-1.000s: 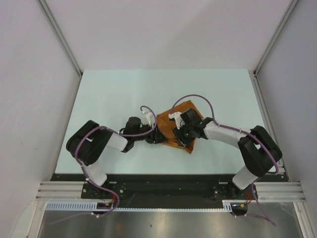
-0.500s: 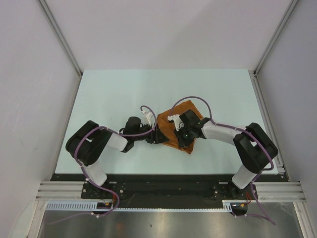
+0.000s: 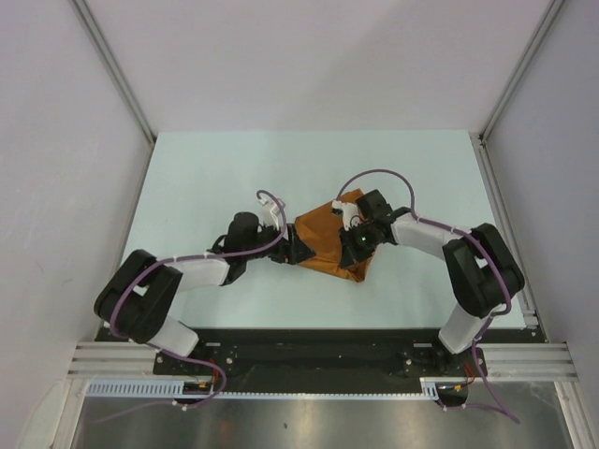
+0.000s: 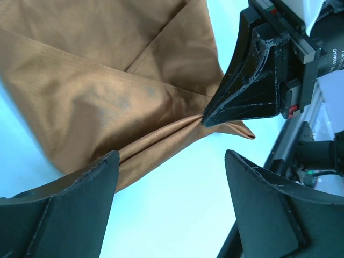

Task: Fold the napkin, place the utensils inside, and roll it up
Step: Roll the napkin at the center of the board.

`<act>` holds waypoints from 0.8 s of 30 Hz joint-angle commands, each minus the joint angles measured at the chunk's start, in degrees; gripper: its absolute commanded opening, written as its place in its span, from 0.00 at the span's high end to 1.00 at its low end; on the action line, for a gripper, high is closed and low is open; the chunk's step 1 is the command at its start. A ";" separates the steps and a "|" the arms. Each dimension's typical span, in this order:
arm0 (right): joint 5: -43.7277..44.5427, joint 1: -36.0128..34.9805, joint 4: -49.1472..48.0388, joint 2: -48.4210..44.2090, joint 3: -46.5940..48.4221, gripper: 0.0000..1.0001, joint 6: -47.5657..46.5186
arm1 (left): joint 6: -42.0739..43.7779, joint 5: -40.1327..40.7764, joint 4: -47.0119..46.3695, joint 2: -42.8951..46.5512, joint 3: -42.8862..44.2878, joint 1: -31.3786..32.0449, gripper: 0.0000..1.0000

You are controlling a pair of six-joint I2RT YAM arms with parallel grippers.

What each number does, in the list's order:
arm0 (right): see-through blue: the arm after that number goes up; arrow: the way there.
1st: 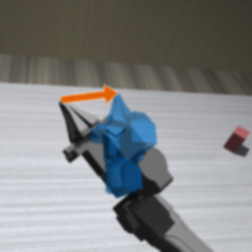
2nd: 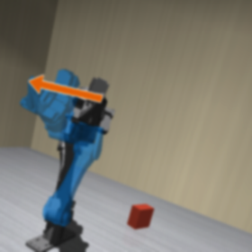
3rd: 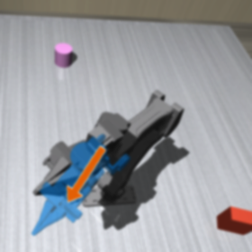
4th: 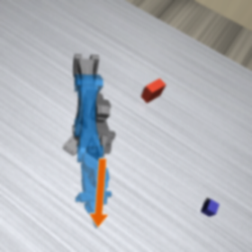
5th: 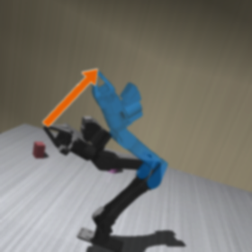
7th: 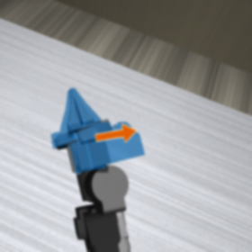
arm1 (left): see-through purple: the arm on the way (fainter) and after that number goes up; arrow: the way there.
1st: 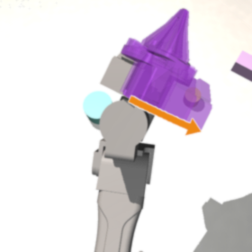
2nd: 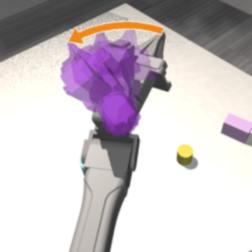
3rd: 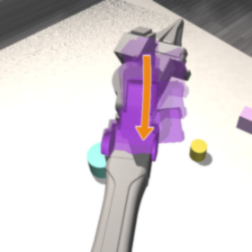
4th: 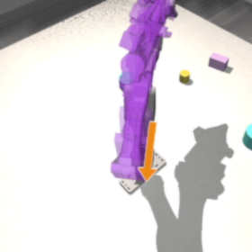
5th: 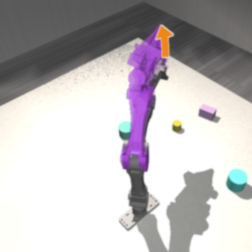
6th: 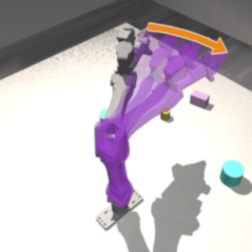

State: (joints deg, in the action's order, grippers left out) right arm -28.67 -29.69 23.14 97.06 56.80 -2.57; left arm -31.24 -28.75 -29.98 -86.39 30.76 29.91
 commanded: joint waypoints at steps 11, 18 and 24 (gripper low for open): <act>-3.68 3.24 4.37 6.83 5.60 1.00 -0.25 | 9.53 9.77 7.48 2.80 -1.06 -1.61 0.11; -4.38 4.12 6.22 9.29 7.89 1.00 -0.51 | 8.75 7.85 4.59 -0.18 -2.11 -3.10 0.12; -4.64 4.29 6.57 10.35 7.89 1.00 -0.68 | 6.02 4.33 -1.47 -4.57 -2.82 -3.98 0.20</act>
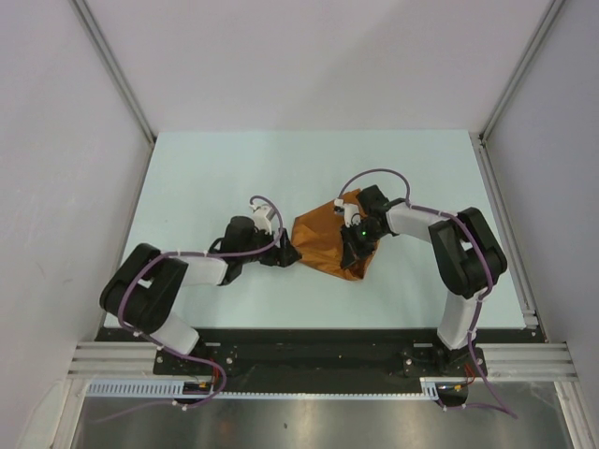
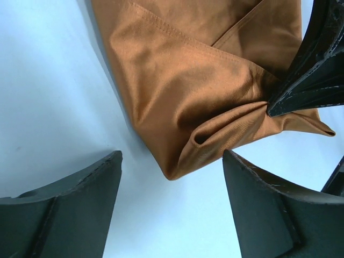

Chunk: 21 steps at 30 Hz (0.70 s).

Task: Fold the napkin, place the utensils inside, and roll it up
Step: Roll the napkin at the center of the board.

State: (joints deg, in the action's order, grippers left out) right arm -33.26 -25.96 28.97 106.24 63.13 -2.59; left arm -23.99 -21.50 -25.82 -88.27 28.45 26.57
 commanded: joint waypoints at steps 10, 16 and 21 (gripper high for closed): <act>-0.14 0.55 0.82 1.69 1.47 1.00 -0.57 | -5.54 -7.59 -13.72 -9.11 -0.32 -0.73 0.48; -0.06 0.64 0.74 1.43 1.73 1.00 -0.40 | -6.86 -9.44 -15.92 -11.04 -0.76 -0.73 0.85; 0.29 1.08 1.44 -0.59 3.31 0.86 0.57 | -6.69 -10.14 -12.07 -10.79 1.08 -0.73 1.00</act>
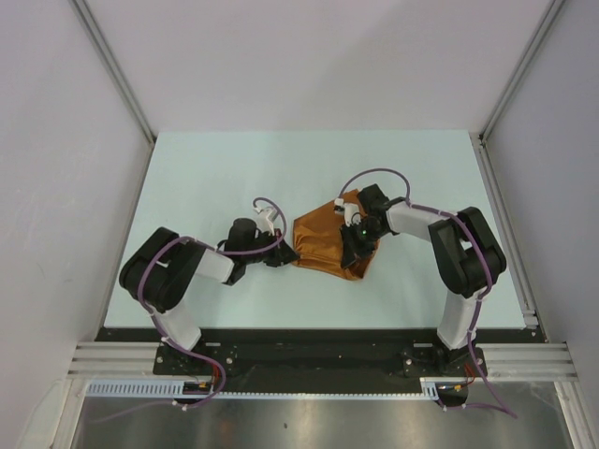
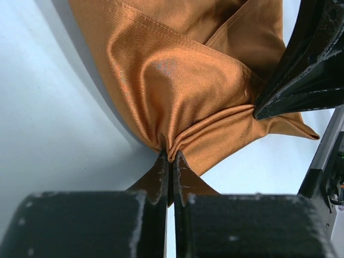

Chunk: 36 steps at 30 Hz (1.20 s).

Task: Fold the napkin, place the utensils inside, and roll it up
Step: Roll the napkin at the center of the board.

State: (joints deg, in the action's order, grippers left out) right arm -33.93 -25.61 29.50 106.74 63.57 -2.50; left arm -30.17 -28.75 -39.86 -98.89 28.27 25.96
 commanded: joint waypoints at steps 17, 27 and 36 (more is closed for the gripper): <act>11.17 -8.84 -0.31 -27.55 -6.96 0.42 14.00 | 1.08 -2.71 24.03 -0.60 10.93 -2.40 1.00; 11.43 -13.86 -8.31 -27.46 -15.32 0.42 21.84 | 0.73 -2.98 24.65 -1.39 11.45 -2.49 1.00; 13.46 -8.59 -7.87 -24.65 -15.14 0.43 19.82 | 0.73 -2.97 24.92 -1.48 11.54 -2.49 1.00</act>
State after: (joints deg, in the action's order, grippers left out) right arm -21.82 -36.38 23.24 81.84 47.72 17.78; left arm -29.98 -31.90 -17.37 -99.35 39.03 24.08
